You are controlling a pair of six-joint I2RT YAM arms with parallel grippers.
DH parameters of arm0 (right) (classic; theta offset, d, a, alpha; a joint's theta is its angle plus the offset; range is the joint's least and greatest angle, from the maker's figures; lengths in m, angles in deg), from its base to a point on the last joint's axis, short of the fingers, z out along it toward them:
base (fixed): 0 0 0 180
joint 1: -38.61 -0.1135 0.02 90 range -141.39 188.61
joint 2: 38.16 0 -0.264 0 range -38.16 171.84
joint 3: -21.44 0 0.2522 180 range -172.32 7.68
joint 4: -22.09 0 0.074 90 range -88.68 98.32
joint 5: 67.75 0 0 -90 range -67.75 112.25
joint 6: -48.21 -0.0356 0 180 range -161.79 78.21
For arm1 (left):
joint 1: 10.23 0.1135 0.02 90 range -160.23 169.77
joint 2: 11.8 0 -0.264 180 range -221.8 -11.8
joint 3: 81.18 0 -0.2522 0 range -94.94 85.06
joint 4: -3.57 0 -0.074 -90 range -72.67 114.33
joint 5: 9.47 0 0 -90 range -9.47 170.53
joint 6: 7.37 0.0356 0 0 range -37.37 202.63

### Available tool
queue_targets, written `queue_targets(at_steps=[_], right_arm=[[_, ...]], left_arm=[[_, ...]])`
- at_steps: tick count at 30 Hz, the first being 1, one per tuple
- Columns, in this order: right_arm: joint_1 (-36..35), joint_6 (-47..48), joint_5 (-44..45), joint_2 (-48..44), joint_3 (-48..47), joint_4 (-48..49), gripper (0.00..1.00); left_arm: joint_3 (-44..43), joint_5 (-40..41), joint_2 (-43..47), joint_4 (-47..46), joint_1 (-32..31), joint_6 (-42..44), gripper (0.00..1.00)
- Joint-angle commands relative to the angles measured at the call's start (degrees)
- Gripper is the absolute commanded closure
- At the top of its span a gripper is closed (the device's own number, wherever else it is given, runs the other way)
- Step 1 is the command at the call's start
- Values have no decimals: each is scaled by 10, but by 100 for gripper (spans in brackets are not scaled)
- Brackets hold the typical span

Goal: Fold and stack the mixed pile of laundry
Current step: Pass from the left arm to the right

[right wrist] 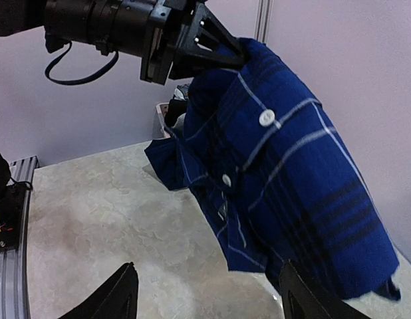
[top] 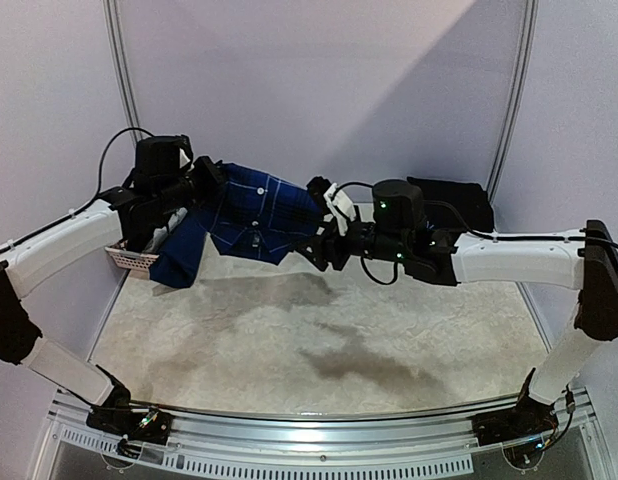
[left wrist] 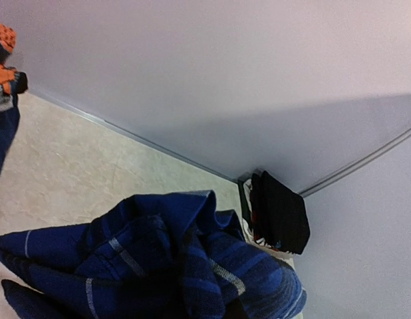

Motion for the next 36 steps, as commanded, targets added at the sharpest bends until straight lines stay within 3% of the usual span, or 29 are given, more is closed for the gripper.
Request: queue_targets(at_steps=[1, 12, 16, 26, 31, 33, 36], right_arm=[[-6, 39, 8, 48, -43, 18, 27], [-7, 94, 37, 135, -105, -14, 43], [-7, 106, 52, 147, -114, -18, 53], [-6, 108, 72, 141, -99, -6, 99], [-6, 104, 53, 64, -63, -17, 100], [-6, 103, 53, 40, -74, -40, 100], [-6, 94, 55, 11, -99, -66, 100]], left_arm=[[5, -31, -4, -81, -28, -35, 100], [11, -74, -3, -89, -43, -44, 100], [21, -83, 3, -93, -44, -45, 100], [67, -86, 24, -101, -46, -37, 100], [91, -67, 36, -93, -46, -15, 100], [93, -69, 37, -91, -46, 3, 89], [92, -64, 41, -81, -46, 41, 50]])
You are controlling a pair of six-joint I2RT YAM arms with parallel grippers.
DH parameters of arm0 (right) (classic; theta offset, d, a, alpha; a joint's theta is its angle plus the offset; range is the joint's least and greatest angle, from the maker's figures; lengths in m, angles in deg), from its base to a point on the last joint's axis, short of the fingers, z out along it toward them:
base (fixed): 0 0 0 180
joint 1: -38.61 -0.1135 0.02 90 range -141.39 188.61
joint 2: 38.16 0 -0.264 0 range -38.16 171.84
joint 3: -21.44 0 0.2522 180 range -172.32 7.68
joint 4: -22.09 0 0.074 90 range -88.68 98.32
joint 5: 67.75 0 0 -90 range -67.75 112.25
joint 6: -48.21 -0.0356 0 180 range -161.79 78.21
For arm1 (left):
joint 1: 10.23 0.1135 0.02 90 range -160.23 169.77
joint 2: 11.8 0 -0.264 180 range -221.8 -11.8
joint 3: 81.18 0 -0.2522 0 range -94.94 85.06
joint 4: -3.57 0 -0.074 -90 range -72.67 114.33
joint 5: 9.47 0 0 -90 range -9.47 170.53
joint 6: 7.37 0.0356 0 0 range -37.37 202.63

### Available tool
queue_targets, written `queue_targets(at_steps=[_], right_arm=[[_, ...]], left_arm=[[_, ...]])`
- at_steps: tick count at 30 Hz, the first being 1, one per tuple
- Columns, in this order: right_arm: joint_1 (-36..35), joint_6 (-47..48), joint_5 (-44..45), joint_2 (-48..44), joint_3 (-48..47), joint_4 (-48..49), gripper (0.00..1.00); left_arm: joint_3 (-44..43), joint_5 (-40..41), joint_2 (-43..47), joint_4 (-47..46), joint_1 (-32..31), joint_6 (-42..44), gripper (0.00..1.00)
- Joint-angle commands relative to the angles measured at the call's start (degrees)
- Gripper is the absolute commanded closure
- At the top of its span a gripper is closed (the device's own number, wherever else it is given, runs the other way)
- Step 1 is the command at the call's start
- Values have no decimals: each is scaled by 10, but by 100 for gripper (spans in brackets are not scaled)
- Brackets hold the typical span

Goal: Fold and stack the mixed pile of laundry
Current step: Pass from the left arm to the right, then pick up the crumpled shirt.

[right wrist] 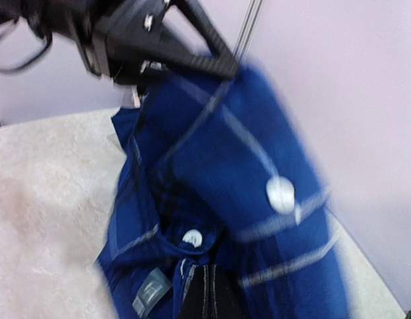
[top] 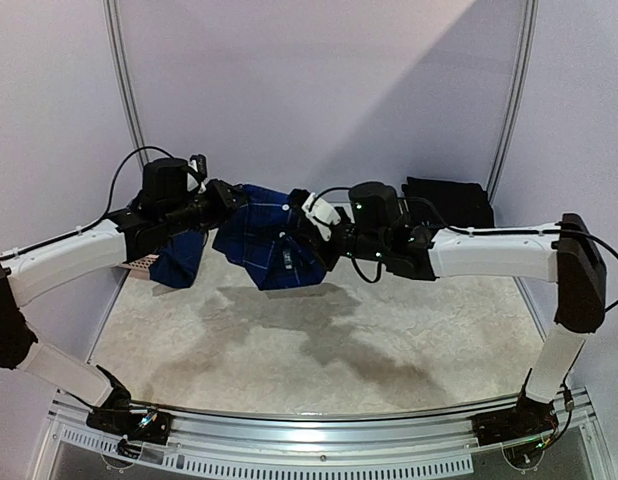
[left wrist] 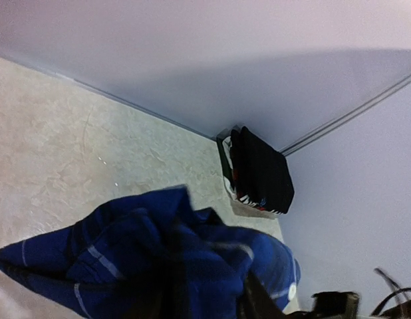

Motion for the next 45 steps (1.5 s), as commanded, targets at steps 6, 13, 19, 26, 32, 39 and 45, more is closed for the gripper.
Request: queue_targets(at_steps=[6, 13, 19, 26, 32, 39, 45], right_arm=[[-2, -34, 13, -95, -105, -62, 100], [-2, -55, 62, -94, -210, -96, 100], [-2, -60, 89, -77, -309, -111, 100], [-2, -47, 89, -54, -434, -158, 100], [-2, -18, 88, -29, -558, -168, 100], [-2, 12, 93, 1, -635, -197, 100], [-2, 16, 93, -3, -635, -201, 100]], left_arm=[[16, 66, 62, 13, -8, 117, 3], [59, 117, 144, 38, -8, 194, 0], [111, 94, 219, -14, -8, 256, 0], [131, -11, 261, -46, -9, 306, 5], [134, -110, 277, -91, -16, 330, 8], [118, -209, 245, -157, -38, 340, 7], [74, -217, 168, -192, -78, 364, 3]])
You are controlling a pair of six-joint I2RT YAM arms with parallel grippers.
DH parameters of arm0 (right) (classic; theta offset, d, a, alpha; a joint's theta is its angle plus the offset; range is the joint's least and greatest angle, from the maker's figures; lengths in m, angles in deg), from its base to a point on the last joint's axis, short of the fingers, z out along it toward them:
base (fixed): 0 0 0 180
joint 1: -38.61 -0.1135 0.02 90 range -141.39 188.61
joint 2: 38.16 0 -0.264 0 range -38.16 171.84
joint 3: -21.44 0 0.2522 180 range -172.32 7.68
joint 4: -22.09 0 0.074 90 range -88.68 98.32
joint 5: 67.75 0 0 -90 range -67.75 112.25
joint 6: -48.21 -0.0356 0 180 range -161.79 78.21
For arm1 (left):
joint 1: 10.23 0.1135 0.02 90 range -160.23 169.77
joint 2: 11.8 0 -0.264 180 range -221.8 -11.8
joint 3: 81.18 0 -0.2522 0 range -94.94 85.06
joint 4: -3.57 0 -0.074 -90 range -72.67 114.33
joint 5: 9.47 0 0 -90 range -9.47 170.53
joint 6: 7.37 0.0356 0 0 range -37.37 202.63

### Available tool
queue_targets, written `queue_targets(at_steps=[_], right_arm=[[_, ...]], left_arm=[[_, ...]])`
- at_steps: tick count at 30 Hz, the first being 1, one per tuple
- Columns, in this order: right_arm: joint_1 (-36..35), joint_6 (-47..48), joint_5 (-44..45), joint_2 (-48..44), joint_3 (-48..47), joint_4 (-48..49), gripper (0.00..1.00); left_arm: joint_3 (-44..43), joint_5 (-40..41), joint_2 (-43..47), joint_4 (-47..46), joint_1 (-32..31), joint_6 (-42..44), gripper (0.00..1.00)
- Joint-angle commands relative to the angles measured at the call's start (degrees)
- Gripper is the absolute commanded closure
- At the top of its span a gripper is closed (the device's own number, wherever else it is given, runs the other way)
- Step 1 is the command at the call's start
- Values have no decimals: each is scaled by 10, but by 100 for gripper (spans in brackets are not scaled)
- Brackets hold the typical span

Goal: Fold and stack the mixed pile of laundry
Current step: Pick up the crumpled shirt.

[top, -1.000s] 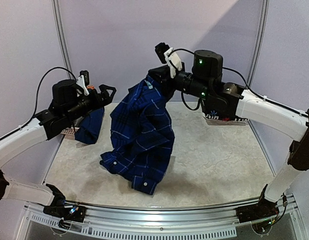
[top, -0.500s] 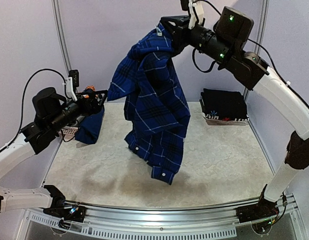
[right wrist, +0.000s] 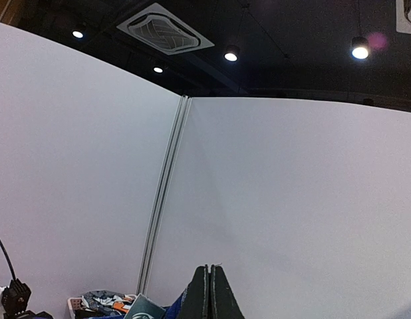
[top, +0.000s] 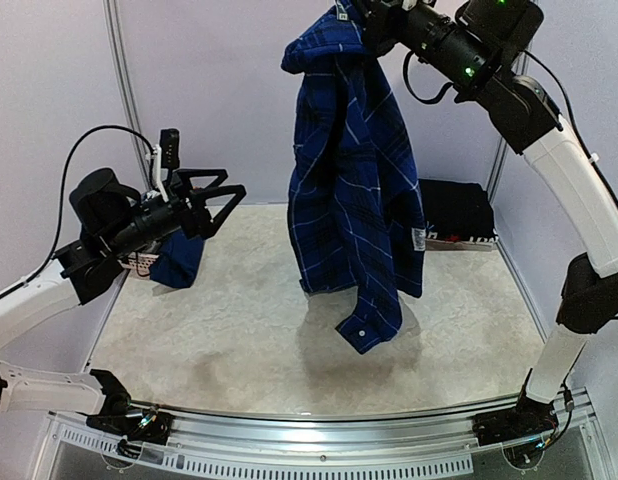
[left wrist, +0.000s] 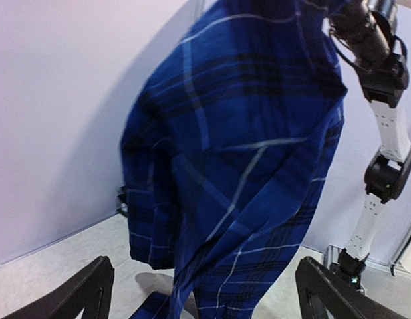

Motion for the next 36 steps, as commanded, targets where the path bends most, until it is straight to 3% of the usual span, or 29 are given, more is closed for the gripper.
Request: queue_targets(at_steps=[1, 6, 10, 16, 18, 20, 22, 25, 29, 36], right_arm=[[-2, 8, 7, 3, -9, 4, 100], [-2, 10, 10, -3, -9, 2, 100], [-2, 17, 13, -5, -8, -5, 100], [-2, 19, 11, -17, 14, 3, 100], [-2, 19, 13, -23, 32, 10, 100], [-2, 19, 15, -30, 43, 13, 100], [-1, 18, 16, -35, 50, 13, 100], [-2, 11, 9, -48, 67, 10, 100], [-2, -2, 6, -71, 93, 9, 100], [-2, -17, -4, -89, 133, 17, 100]], left_arm=[[-45, -29, -61, -44, -37, 28, 3], [-61, -51, -120, -52, -66, 50, 4], [0, -39, -118, -108, -79, 63, 4], [23, 45, -160, -117, -82, 92, 6], [25, 63, -181, -145, -81, 92, 15], [19, 84, -202, -159, -81, 91, 31], [11, 114, -221, -173, -81, 92, 54], [8, 159, -231, -181, -82, 89, 100], [15, 223, -188, -138, -85, 97, 100], [-42, 424, -93, 56, -76, 159, 100]])
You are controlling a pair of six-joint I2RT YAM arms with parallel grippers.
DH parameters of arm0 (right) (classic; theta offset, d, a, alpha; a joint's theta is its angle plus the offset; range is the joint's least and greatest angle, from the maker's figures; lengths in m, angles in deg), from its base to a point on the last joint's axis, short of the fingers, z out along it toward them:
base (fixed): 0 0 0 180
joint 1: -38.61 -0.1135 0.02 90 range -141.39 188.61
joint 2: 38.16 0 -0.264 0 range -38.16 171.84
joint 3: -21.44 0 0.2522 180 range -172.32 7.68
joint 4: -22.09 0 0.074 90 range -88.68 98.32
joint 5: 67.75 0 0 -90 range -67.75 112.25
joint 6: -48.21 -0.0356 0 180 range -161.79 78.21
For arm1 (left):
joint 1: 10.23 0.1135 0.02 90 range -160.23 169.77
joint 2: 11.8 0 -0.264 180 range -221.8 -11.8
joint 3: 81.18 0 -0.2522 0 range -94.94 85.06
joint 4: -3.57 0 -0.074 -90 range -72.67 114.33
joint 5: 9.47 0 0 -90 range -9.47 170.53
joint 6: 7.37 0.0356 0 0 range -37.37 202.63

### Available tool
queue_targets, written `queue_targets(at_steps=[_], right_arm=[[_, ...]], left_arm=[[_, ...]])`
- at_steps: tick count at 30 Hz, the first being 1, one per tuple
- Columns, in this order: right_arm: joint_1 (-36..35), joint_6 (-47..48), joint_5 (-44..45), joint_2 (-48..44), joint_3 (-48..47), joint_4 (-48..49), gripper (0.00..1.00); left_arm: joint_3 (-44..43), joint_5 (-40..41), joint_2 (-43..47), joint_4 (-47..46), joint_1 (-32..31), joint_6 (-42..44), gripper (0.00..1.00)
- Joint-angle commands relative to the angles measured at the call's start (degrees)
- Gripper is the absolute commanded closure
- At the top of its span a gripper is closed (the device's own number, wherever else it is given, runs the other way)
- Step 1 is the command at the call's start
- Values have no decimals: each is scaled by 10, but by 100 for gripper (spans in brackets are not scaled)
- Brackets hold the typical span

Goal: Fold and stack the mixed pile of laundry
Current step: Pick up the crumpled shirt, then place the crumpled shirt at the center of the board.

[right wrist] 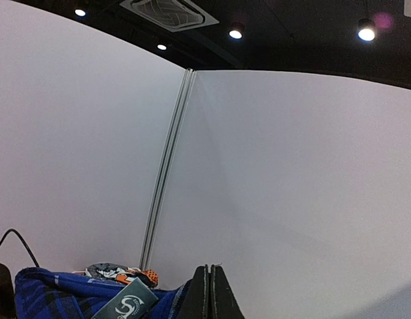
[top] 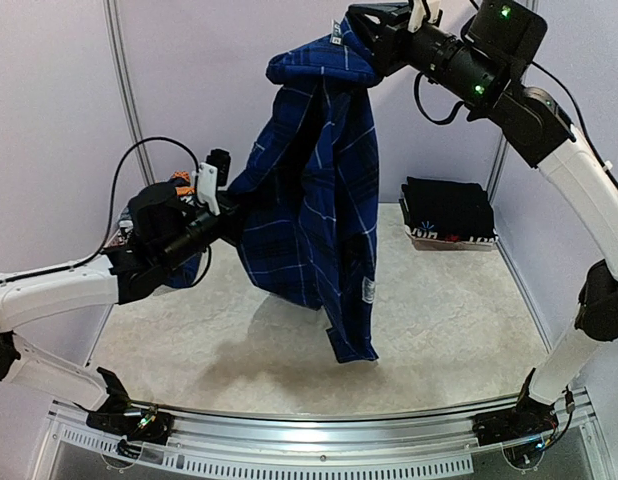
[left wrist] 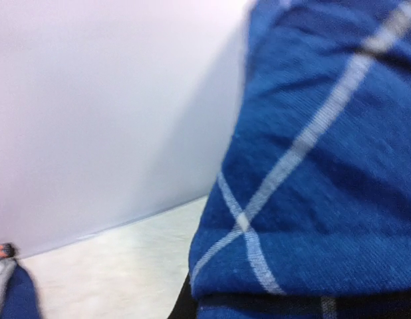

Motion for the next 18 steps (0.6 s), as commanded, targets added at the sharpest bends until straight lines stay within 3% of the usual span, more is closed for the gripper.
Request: queue_targets(at_steps=[1, 10, 15, 18], right_arm=[[-2, -23, -17, -21, 20, 35, 100], [-3, -78, -131, 29, 3, 71, 100], [-4, -117, -177, 91, -57, 67, 100], [-6, -142, -160, 103, -67, 69, 100]], left_arm=[[-63, 170, 44, 139, 6, 49, 100], [-215, 291, 74, 303, 70, 92, 100], [-334, 279, 53, 364, 147, 91, 100], [-411, 254, 29, 383, 165, 104, 100]])
